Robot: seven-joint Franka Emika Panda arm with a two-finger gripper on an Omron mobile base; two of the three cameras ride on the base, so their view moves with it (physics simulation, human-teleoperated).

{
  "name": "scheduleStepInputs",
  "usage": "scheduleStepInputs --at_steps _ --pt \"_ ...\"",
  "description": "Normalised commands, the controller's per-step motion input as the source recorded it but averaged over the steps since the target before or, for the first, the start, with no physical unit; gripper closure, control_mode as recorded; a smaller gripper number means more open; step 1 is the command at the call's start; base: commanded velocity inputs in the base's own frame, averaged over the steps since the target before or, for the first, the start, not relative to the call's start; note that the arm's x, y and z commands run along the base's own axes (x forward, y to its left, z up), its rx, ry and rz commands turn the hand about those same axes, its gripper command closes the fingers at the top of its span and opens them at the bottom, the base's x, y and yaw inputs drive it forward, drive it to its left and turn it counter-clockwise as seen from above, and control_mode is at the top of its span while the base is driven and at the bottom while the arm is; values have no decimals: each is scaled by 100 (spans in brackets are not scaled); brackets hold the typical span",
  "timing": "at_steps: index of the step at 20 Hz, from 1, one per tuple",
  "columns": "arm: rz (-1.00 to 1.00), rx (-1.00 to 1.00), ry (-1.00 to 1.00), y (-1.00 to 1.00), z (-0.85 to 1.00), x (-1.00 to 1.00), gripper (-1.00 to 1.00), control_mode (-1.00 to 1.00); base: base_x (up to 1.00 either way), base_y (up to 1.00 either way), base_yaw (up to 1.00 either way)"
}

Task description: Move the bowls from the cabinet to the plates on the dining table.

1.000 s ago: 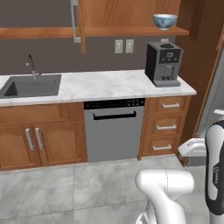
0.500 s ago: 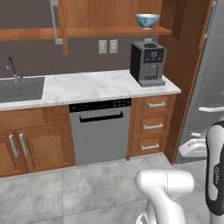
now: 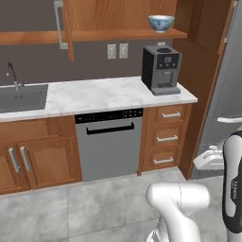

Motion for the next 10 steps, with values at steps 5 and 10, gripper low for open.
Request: scheduleStepInputs --at_steps 5,10 --pt "0 0 0 0 0 0 -100 100 64 22 0" --pt "0 0 0 0 0 0 -100 100 65 23 0"
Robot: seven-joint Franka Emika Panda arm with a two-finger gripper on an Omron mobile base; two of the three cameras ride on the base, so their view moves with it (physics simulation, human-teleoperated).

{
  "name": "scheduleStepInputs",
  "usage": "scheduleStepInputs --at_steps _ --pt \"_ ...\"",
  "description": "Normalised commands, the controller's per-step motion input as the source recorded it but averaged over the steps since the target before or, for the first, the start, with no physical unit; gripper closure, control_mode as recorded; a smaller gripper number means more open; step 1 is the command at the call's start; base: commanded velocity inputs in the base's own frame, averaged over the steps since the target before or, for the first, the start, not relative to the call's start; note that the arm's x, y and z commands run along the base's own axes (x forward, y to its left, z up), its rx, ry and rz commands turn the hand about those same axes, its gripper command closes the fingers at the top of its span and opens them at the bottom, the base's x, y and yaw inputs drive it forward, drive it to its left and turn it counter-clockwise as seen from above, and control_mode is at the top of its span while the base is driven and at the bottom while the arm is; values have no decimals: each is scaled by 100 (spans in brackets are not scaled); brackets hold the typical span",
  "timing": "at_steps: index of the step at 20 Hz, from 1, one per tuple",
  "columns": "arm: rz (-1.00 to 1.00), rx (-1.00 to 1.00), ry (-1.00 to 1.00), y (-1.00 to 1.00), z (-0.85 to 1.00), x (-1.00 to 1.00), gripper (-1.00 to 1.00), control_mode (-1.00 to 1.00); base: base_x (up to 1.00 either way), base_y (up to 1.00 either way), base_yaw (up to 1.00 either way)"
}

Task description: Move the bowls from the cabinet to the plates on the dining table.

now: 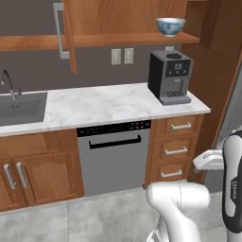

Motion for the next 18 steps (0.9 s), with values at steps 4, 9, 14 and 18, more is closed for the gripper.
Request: scheduleStepInputs --at_steps 4,9,14,18 --pt "0 0 0 0 0 0 -100 100 68 25 0" --pt "0 0 0 0 0 0 -100 100 69 24 0" --pt "0 0 0 0 0 0 -100 100 68 24 0" --pt "0 0 0 0 0 0 -100 100 68 25 0"
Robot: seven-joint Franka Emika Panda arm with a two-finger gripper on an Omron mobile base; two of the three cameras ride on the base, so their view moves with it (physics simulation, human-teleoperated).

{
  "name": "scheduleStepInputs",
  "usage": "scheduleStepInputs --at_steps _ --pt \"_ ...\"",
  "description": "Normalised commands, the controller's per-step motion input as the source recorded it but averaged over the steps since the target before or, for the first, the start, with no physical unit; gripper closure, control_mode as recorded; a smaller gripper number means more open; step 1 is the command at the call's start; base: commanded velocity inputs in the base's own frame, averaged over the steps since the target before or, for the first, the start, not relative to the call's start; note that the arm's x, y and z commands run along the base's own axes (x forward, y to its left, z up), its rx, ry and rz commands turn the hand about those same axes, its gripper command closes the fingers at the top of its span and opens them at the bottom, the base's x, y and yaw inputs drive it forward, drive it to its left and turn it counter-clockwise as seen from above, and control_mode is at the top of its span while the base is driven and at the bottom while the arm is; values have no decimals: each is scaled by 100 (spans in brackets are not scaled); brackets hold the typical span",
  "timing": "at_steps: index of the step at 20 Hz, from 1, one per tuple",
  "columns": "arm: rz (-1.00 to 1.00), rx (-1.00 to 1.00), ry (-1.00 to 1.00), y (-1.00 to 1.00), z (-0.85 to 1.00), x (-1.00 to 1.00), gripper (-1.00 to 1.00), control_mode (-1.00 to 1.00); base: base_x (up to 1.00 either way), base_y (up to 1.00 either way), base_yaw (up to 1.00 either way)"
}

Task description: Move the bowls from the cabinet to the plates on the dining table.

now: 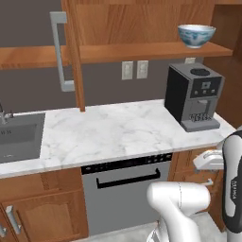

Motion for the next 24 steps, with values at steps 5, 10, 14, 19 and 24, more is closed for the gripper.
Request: scheduleStepInputs --at_steps 5,10,14,19,24 --pt "0 0 0 0 0 0 -100 100 50 17 0" --pt "0 0 0 0 0 0 -100 100 0 0 0" --pt "0 0 0 0 0 0 -100 100 6 -34 0" --pt "0 0 0 0 0 0 -100 100 21 -51 1" --pt "0 0 0 0 0 0 -100 100 19 -43 2"
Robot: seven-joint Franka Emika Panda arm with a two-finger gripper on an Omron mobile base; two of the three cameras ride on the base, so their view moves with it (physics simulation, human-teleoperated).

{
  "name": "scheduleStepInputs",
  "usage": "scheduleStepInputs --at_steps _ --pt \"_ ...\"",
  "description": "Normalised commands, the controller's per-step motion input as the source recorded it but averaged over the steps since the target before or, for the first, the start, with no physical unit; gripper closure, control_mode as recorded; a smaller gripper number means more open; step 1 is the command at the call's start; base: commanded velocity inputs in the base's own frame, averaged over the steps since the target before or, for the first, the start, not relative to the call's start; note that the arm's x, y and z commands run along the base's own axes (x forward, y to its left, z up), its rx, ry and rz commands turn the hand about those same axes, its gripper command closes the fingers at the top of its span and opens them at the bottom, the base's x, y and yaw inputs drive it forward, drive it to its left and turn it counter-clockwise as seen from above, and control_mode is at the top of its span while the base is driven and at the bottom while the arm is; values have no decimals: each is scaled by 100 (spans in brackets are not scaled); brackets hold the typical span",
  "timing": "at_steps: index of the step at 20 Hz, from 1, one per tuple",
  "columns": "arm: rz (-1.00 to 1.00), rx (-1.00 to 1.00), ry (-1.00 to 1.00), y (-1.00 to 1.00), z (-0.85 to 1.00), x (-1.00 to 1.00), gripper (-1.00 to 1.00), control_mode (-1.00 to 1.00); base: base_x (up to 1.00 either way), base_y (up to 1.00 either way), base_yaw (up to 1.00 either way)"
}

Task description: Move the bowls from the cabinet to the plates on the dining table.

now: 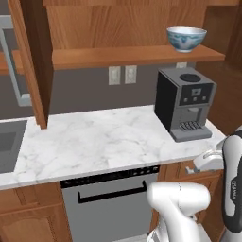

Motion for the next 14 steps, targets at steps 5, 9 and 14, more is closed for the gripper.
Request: scheduleStepInputs --at_steps 5,9,14 --pt "0 0 0 0 0 0 -100 100 5 -16 0" --pt "0 0 0 0 0 0 -100 100 5 0 0" --pt "0 0 0 0 0 0 -100 100 41 0 0"
